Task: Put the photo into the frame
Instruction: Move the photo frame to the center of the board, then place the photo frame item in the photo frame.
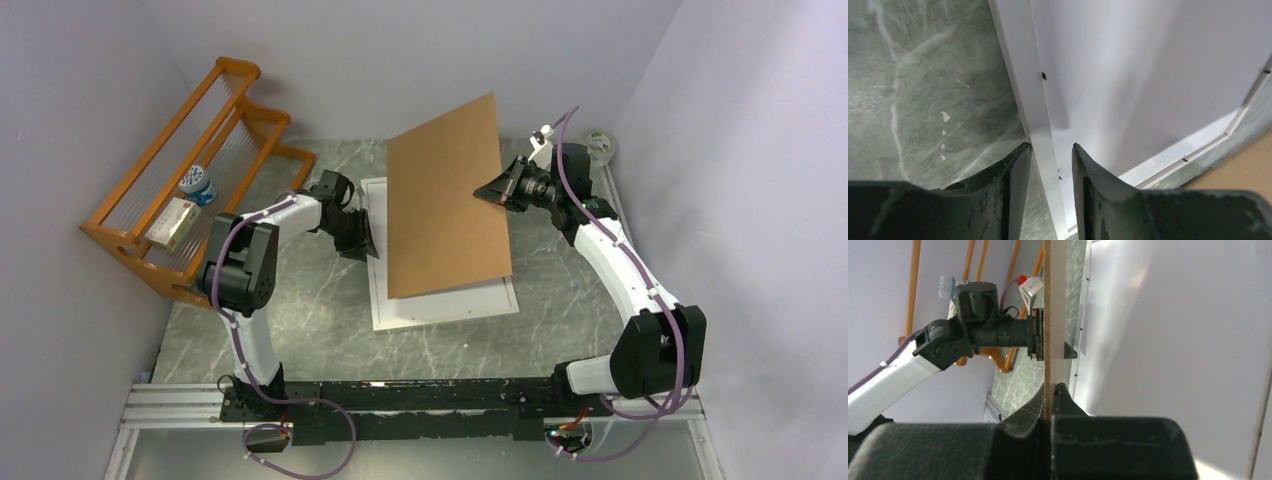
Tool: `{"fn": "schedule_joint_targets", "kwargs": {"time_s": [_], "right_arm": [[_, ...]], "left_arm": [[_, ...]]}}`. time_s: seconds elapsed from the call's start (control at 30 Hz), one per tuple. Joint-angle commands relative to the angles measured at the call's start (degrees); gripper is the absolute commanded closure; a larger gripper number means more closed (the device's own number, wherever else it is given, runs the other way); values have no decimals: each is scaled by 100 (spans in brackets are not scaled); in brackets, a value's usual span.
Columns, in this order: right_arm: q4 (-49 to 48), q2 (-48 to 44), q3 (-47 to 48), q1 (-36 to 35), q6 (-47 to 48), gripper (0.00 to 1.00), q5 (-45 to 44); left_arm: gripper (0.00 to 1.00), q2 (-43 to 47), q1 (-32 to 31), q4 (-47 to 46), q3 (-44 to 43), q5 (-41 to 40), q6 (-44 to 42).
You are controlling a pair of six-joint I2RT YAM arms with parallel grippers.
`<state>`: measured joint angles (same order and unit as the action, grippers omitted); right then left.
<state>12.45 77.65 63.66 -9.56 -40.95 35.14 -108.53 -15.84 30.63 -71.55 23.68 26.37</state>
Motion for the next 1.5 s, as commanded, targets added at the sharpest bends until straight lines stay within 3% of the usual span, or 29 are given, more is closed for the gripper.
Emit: {"fn": "schedule_joint_targets", "kwargs": {"time_s": [0.0,0.13,0.33,0.57,0.73,1.07,1.47], "right_arm": [[-395,-101,444,14,249,100,255],[-458,-149,308,14,235,100,247],[-454,-82,227,34,260,100,369],[-696,186,-11,42,88,100,662],[-1295,513,-310,39,-437,100,816],[-2230,1123,-480,30,-676,100,902],[-3067,1765,-654,12,-1265,100,1144]], "left_arm": [[60,-271,-131,122,-163,-490,126],[65,-316,-148,296,-184,-1047,192],[73,-352,-141,353,-210,-1177,116],[74,-302,12,478,-379,-1404,-199],[71,-333,116,501,-580,-1211,-248],[53,294,155,417,-461,-873,-120],[59,754,289,368,-151,-1759,325]]}}
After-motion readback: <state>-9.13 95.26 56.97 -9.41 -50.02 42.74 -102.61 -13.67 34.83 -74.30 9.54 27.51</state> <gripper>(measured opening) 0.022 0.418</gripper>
